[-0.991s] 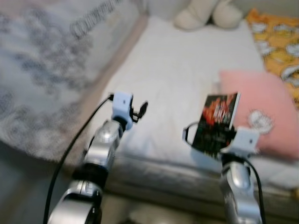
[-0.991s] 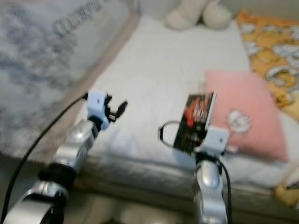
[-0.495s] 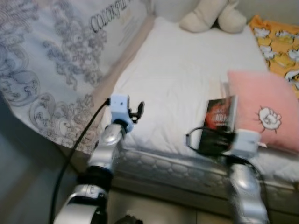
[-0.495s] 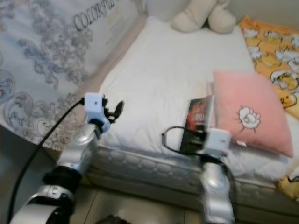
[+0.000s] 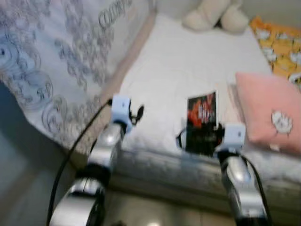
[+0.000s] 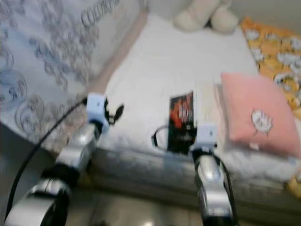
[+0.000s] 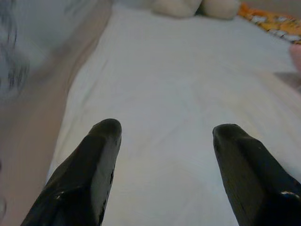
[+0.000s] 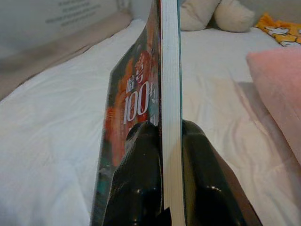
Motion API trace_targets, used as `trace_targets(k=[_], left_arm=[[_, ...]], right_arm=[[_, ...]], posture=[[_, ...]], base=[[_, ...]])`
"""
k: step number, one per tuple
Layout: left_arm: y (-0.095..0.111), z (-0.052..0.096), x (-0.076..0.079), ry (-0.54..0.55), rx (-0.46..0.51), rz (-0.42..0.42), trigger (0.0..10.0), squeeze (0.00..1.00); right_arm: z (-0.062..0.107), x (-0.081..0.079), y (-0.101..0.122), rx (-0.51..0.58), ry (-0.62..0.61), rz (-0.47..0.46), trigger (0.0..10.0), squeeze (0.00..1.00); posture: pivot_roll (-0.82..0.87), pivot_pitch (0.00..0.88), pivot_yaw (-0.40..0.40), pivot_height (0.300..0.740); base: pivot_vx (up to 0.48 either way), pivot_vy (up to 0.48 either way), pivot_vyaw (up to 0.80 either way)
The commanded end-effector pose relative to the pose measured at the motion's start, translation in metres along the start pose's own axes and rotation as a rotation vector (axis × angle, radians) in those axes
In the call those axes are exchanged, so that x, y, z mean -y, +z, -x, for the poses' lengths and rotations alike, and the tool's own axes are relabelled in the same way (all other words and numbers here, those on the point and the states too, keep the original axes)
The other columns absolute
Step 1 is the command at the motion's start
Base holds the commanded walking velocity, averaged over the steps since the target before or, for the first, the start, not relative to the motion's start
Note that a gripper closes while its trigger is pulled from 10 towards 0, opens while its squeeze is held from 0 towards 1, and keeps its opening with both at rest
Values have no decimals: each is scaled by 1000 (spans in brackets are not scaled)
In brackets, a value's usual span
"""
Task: Clean up the room
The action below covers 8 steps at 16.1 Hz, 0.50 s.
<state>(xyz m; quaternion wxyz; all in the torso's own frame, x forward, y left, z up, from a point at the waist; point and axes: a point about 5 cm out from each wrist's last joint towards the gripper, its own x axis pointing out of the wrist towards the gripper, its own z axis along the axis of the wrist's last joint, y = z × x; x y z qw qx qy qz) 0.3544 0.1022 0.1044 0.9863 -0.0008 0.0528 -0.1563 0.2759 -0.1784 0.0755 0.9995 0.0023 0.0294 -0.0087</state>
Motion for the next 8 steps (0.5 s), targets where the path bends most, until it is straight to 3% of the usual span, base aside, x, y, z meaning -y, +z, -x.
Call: trace_targets(k=[1,4,8], left_arm=[[7,-4,9,-32,26,-22,10000,0],[14,-4,10,-37,75,-29,10000,0],[14,-1,12,-41,105,-24,10000,0]], right_arm=[[-4,3,9,52,-36,3,0,0],[-3,-2,10,64,-17,7,0,0],[0,-5,4,56,-32,-15,0,0]], posture=[[-53,0,7,740],[-36,0,19,740],[-25,0,34,740]], base=[[0,0,0],[0,0,0],[449,0,0]])
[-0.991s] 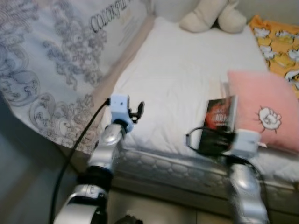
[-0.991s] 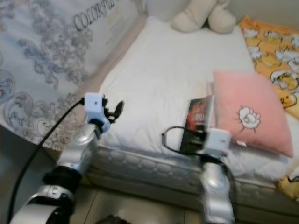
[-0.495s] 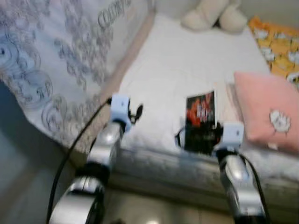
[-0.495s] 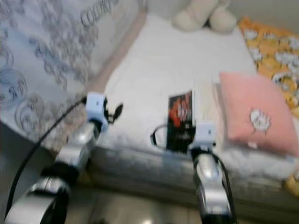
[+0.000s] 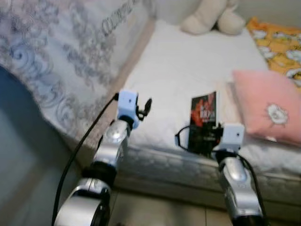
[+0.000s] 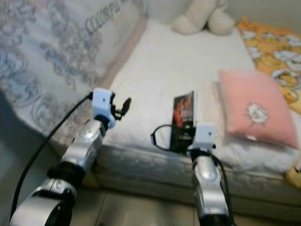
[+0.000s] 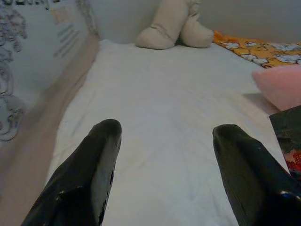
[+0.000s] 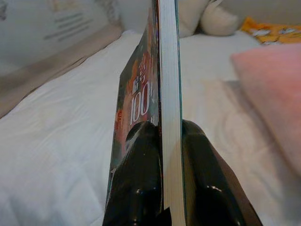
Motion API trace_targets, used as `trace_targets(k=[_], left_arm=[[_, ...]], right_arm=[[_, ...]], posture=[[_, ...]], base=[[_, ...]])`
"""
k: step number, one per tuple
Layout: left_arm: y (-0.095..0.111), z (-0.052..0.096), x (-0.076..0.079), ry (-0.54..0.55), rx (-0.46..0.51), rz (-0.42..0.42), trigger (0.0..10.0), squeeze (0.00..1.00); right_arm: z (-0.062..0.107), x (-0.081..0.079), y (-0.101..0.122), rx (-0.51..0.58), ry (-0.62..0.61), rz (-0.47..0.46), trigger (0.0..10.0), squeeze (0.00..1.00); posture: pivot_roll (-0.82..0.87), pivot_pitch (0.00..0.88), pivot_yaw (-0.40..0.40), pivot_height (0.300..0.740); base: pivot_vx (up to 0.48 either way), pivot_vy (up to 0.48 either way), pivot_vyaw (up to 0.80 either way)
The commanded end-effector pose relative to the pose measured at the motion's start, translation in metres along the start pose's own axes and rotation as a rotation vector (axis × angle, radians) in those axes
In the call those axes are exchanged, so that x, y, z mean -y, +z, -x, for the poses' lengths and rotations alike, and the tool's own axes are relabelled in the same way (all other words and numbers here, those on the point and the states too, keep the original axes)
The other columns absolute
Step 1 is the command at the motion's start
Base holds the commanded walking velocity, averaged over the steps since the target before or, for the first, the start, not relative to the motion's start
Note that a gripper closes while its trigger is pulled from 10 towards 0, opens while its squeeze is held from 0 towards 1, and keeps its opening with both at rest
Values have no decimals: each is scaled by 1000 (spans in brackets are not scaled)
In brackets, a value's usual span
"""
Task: Clean up the room
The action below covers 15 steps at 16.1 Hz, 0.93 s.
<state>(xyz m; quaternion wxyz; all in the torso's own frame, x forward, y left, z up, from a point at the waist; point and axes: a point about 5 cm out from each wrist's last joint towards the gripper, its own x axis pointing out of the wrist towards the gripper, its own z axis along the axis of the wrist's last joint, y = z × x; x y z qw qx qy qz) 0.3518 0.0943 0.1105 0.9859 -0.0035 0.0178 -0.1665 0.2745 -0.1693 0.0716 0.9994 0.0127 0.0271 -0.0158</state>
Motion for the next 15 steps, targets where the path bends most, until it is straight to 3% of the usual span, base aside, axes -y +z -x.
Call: trace_targets(k=[1,11,15], left_arm=[[6,0,6,-28,35,-22,10000,0],[7,1,7,-53,40,-19,10000,0],[10,1,-2,8,40,18,10000,0]], right_arm=[[-2,5,8,51,-30,4,0,0],[-3,13,9,62,-53,25,0,0],[-18,6,22,86,-17,6,0,0]], posture=[[-24,0,36,740],[-20,0,44,740],[-6,0,46,740]], base=[[480,0,0],[480,0,0],[461,0,0]])
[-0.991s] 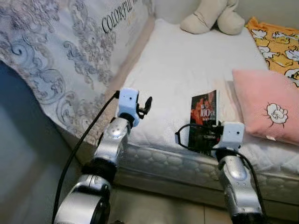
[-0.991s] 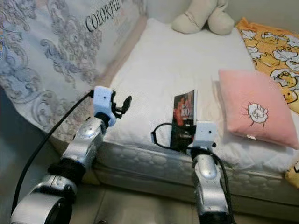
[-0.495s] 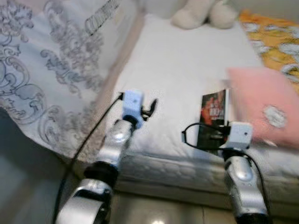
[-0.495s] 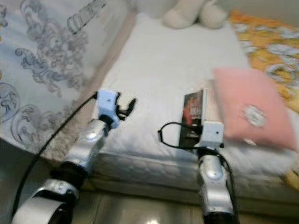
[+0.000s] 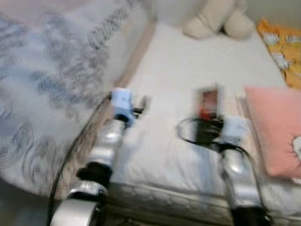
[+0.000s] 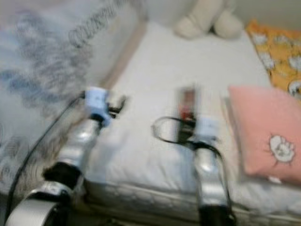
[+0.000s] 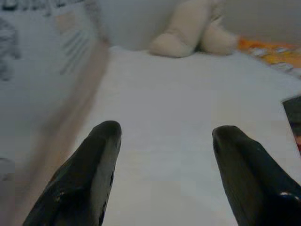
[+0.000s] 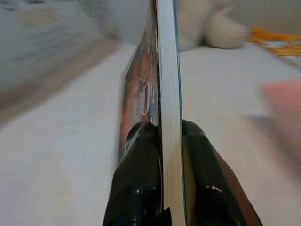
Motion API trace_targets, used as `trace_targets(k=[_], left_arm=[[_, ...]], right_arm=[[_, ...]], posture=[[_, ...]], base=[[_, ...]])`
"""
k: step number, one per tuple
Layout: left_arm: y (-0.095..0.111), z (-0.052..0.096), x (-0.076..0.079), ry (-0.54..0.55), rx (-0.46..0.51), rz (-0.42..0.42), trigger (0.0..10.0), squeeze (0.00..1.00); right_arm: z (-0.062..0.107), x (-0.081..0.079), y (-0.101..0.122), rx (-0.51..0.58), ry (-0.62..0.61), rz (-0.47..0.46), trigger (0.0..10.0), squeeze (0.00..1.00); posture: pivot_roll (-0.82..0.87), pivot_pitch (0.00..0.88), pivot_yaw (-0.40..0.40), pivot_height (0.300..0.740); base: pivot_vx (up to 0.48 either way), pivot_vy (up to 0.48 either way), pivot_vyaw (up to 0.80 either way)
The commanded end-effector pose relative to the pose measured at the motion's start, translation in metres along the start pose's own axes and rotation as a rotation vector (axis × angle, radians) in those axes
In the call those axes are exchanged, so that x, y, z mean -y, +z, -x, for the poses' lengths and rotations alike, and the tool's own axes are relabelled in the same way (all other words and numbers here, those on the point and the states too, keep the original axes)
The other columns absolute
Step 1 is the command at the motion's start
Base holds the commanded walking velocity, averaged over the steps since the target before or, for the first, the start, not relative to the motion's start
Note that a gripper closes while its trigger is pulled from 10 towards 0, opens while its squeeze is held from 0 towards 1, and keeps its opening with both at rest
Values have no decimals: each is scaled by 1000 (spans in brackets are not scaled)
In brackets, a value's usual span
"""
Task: Clean up the room
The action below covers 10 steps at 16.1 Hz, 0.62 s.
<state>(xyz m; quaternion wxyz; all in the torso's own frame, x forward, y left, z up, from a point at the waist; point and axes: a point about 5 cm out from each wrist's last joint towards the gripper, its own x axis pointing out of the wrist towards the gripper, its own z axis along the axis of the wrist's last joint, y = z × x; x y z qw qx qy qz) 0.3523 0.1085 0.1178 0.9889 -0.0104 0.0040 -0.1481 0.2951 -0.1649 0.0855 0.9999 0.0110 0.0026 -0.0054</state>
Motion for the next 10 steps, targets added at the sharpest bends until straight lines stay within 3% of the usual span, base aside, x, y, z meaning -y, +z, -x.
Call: trace_targets(k=[1,2,4,5,6,7,10], left_arm=[[8,-3,6,-10,21,-2,10000,0],[12,-3,4,-9,30,-8,10000,0],[29,1,-10,-29,48,-70,10000,0],[29,1,-10,-29,48,-70,10000,0],[40,9,-20,-63,32,-90,10000,0],[49,20,-20,-146,17,-93,10000,0],[59,38,-11,-234,5,-116,10000,0]], right_arm=[[-20,0,16,34,22,-42,0,0],[-28,-5,19,26,45,-75,0,0],[-56,-12,13,-99,45,-327,0,0],[-56,-12,13,-99,45,-327,0,0],[-53,-13,-16,-262,20,-521,0,0],[-39,-16,-46,-407,-7,-640,0,0],[-20,-26,-73,-543,21,-684,0,0]], posture=[[27,0,45,740],[50,0,44,740],[121,0,40,740],[121,0,40,740],[221,51,39,740],[249,74,47,740],[294,112,56,740]], base=[[0,0,0],[0,0,0],[0,0,0],[0,0,0],[0,0,0],[0,0,0],[0,0,0]])
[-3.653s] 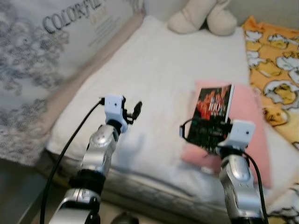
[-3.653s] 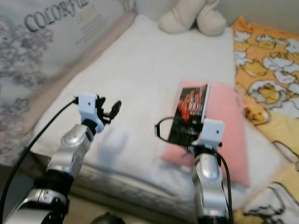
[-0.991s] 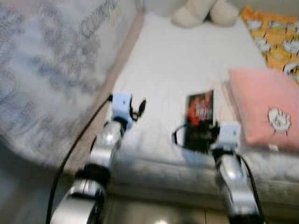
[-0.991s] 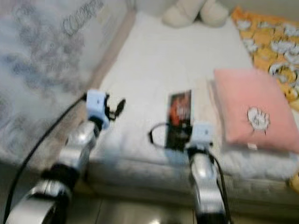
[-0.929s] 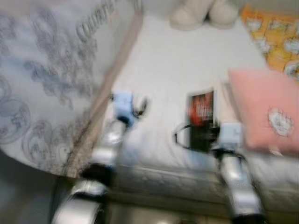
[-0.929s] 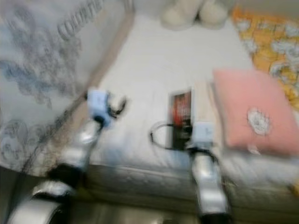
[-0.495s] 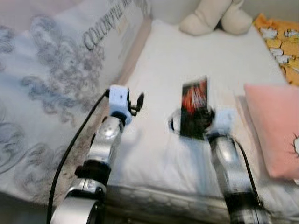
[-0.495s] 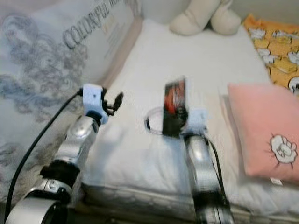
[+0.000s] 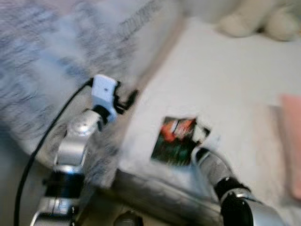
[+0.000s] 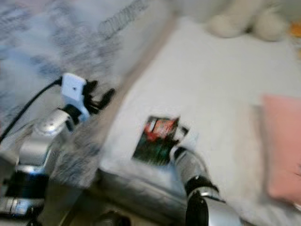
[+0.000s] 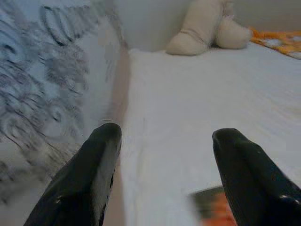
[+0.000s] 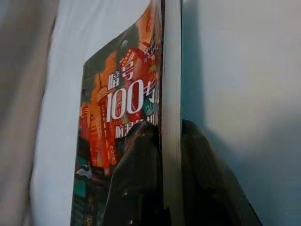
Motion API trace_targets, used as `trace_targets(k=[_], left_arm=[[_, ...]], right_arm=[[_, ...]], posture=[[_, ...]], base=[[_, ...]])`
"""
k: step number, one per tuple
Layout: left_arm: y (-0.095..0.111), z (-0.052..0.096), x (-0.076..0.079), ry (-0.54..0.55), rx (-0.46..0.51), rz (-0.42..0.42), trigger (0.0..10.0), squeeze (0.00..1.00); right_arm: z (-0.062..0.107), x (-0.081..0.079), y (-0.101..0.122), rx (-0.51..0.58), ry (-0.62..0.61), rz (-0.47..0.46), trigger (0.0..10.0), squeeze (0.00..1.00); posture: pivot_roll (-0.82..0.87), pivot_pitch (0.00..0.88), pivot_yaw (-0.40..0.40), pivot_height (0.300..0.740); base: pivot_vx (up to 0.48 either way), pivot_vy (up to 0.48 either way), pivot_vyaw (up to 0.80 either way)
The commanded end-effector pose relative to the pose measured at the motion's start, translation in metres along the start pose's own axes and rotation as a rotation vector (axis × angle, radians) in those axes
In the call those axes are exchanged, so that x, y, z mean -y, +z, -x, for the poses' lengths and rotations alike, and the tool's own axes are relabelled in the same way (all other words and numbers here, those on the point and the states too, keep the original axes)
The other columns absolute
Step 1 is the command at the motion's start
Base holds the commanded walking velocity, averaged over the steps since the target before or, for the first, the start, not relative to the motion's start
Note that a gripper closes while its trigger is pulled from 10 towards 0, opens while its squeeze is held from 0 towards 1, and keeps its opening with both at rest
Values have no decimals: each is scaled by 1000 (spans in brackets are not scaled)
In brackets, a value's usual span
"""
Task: Clean up the room
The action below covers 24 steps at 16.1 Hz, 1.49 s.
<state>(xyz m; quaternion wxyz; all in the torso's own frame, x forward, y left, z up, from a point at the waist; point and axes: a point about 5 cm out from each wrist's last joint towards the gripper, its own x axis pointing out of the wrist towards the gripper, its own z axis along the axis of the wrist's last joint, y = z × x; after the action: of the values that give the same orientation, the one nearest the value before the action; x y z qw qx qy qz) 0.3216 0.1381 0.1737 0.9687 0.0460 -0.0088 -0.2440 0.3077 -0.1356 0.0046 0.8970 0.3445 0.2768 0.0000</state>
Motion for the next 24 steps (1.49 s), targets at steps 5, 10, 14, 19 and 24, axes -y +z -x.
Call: trace_targets(k=[5,10,14,19,24], left_arm=[[6,16,17,-81,-22,27,10000,0],[-2,21,36,-181,-84,117,10000,0],[-17,36,62,-352,-158,200,10000,0],[-12,43,79,-511,-175,175,10000,0],[-13,47,81,-540,-193,162,10000,0]], right_arm=[[5,22,37,169,-162,184,0,0],[10,34,45,224,-225,149,0,0],[13,40,52,243,-255,122,0,0],[17,50,60,255,-302,127,0,0],[16,50,58,197,-317,200,0,565]], posture=[[288,124,54,740],[264,119,65,740],[254,114,65,740],[249,111,68,740],[255,105,62,740]], base=[[0,0,0],[0,0,0],[0,0,0],[0,0,0],[0,0,0]])
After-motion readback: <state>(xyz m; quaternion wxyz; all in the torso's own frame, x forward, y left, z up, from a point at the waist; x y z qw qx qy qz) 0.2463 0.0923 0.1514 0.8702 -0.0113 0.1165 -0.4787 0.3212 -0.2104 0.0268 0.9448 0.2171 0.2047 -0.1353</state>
